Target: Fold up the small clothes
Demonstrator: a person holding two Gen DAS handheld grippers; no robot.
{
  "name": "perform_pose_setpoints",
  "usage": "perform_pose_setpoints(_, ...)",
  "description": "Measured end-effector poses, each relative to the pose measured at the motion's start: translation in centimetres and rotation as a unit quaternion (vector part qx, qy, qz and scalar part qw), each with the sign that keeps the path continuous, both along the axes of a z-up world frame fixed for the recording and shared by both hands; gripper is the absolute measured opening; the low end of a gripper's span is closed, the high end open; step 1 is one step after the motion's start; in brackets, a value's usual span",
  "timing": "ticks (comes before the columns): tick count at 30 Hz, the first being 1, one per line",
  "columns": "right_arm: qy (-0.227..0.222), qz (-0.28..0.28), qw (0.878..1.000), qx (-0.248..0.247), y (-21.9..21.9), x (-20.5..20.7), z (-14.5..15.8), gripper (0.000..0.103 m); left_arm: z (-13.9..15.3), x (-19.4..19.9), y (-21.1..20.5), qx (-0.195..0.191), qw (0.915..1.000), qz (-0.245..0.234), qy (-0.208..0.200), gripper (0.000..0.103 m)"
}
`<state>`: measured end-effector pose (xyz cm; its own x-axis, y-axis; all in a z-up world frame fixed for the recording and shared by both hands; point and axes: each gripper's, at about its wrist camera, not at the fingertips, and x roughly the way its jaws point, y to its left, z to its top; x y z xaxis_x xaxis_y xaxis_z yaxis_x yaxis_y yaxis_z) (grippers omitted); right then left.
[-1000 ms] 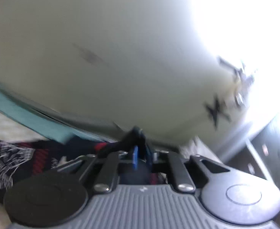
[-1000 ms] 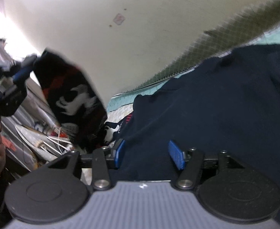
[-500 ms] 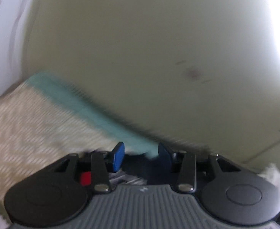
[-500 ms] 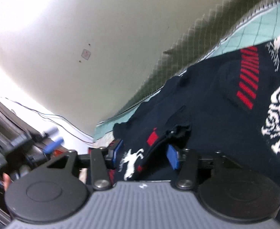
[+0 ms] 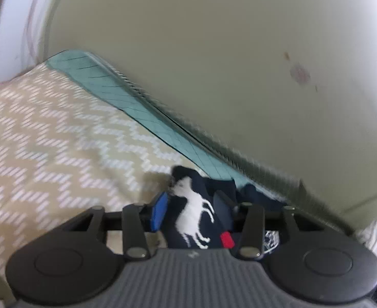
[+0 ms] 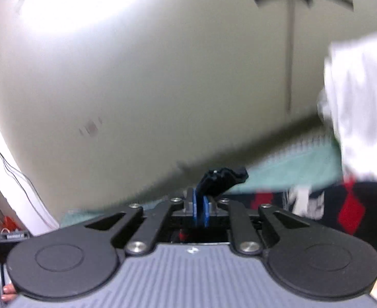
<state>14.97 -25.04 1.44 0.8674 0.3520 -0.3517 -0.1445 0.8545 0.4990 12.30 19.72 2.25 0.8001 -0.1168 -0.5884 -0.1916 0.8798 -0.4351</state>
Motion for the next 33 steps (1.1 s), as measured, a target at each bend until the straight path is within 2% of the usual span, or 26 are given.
perform_pose_setpoints(3,0.058,0.019,0.998,0.023,-0.3,1.6,-1.7,0.012,-1.3,1.3,-2.5,0.066,0.9977,-0.003,0.016,0.043)
perform_pose_setpoints(5,0.072,0.018,0.997,0.022,-0.4,2.0,-2.2,0.014,-2.8,2.0,-2.7,0.095,0.9951,0.004,0.026,0.011)
perform_pose_setpoints(6,0.082,0.018,0.996,0.025,-0.3,2.1,-2.3,0.019,-3.1,1.9,-2.7,0.101,0.9947,0.008,0.014,0.011)
perform_pose_setpoints(9,0.121,0.019,0.991,0.059,-0.6,2.5,-3.2,0.018,-3.4,1.7,-2.7,0.104,0.9944,0.022,-0.001,0.011)
perform_pose_setpoints(11,0.13,0.014,0.989,0.076,-0.8,2.0,-3.4,0.014,-3.6,2.1,-2.6,0.109,0.9937,0.028,-0.002,0.012)
perform_pose_setpoints(12,0.13,0.012,0.989,0.076,-0.7,1.8,-3.4,0.014,-3.6,2.1,-2.7,0.111,0.9933,0.033,-0.001,0.014)
perform_pose_setpoints(14,0.13,0.01,0.989,0.069,-0.4,0.9,-3.1,0.014,-3.8,2.3,-2.6,0.111,0.9929,0.044,0.005,0.025)
perform_pose_setpoints(16,0.135,0.004,0.987,0.087,-1.4,-0.9,-2.5,0.016,-3.7,1.9,-2.0,0.099,0.9937,0.053,-0.005,0.03)
perform_pose_setpoints(18,0.108,-0.018,0.989,0.098,-3.6,-3.8,-1.2,0.023,-3.3,0.4,-1.2,0.072,0.9943,0.059,-0.052,0.029)
perform_pose_setpoints(21,0.066,-0.085,0.991,0.078,-8.6,-10.4,0.8,0.024,-2.3,-2.2,-0.4,0.032,0.9916,0.08,-0.097,0.035)
perform_pose_setpoints(23,0.062,-0.138,0.986,0.071,-11.7,-14.5,1.4,0.027,-1.4,-3.0,-0.7,-0.013,0.9918,0.052,-0.116,0.035)
perform_pose_setpoints(25,0.058,-0.193,0.977,0.067,-14.6,-18.2,1.9,0.03,-0.3,-3.1,-2.3,-0.024,0.9917,-0.003,-0.126,0.035)
perform_pose_setpoints(28,0.048,-0.254,0.961,0.101,-17.8,-21.9,2.3,0.033,0.0,-3.3,-5.9,0.012,0.9863,-0.092,-0.136,0.036)
perform_pose_setpoints(31,0.053,-0.254,0.952,0.16,-19.3,-22.5,2.0,0.033,-1.0,-2.8,-8.4,0.067,0.9769,-0.159,-0.126,0.036)
perform_pose_setpoints(32,0.052,-0.248,0.952,0.169,-19.4,-22.2,2.0,0.038,-1.4,-2.6,-8.8,0.083,0.9749,-0.168,-0.12,0.036)
perform_pose_setpoints(33,0.049,-0.244,0.953,0.173,-19.1,-21.7,1.9,0.055,-1.9,-2.3,-9.1,0.099,0.9739,-0.172,-0.111,0.036)
